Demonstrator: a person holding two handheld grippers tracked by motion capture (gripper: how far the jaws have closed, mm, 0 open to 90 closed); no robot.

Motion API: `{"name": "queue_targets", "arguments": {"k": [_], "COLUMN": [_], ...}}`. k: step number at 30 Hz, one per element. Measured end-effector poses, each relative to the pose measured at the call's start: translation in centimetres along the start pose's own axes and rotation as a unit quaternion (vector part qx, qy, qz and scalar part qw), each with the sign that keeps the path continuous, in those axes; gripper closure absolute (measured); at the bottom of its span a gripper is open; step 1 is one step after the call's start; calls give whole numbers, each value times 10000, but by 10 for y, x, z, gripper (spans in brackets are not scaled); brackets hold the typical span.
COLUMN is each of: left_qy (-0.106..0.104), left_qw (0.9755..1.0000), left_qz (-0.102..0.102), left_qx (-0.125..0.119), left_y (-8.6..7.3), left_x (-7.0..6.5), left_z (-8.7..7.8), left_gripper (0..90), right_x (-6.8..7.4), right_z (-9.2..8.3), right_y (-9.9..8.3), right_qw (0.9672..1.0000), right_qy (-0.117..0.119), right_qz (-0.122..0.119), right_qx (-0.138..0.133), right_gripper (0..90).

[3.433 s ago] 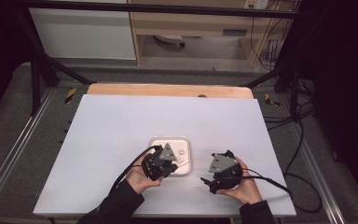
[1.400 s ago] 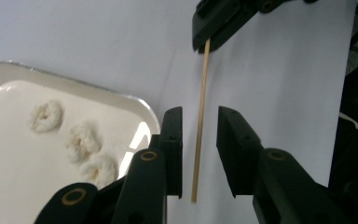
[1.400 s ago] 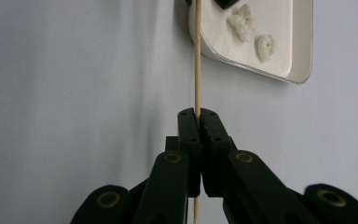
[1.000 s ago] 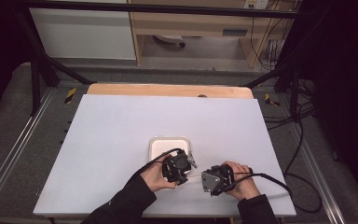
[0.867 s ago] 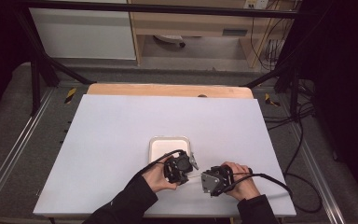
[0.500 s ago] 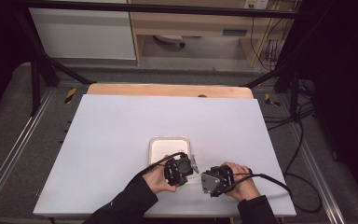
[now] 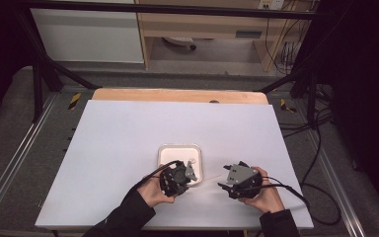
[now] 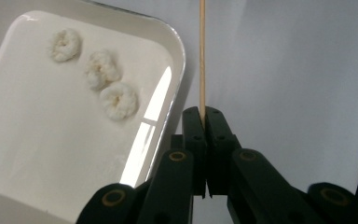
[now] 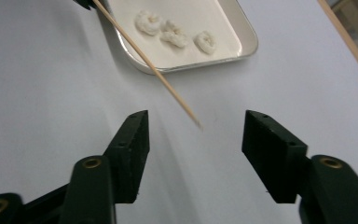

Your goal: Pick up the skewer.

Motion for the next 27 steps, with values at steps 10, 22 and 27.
{"name": "queue_targets", "arguments": {"k": [10,22,27], "left_qy": [250,602,588], "left_qw": [9944,9775,9704], "left_qz": [-663,-1284,-1429], "left_qx": [-782,-1564,-1858], "left_y": [-27,-62,-72], "left_x": [12,16,18], "left_z": [-22,-34,-37], "left_gripper": [884,883,883], "right_x": [-8,-12,-12], "right_z": [6,16,22], "right_y": [-18,-7,5], "right_qw": [9904,9759,9757], "right_qy": [-47,-51,-73], "right_qz": [1370,2179,2183], "right_qx": [183,127,165], "right_gripper": [166,24,9]}}
Point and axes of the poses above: each handheld gripper's, and its own axes: z roughly forward along the jaws, y roughly out of its top, x roughly to its left, the point moved 6 cm from there along z, roughly forward along the jaws, and after that the axes turned 5 degrees about -y, right-handed, at the moved point
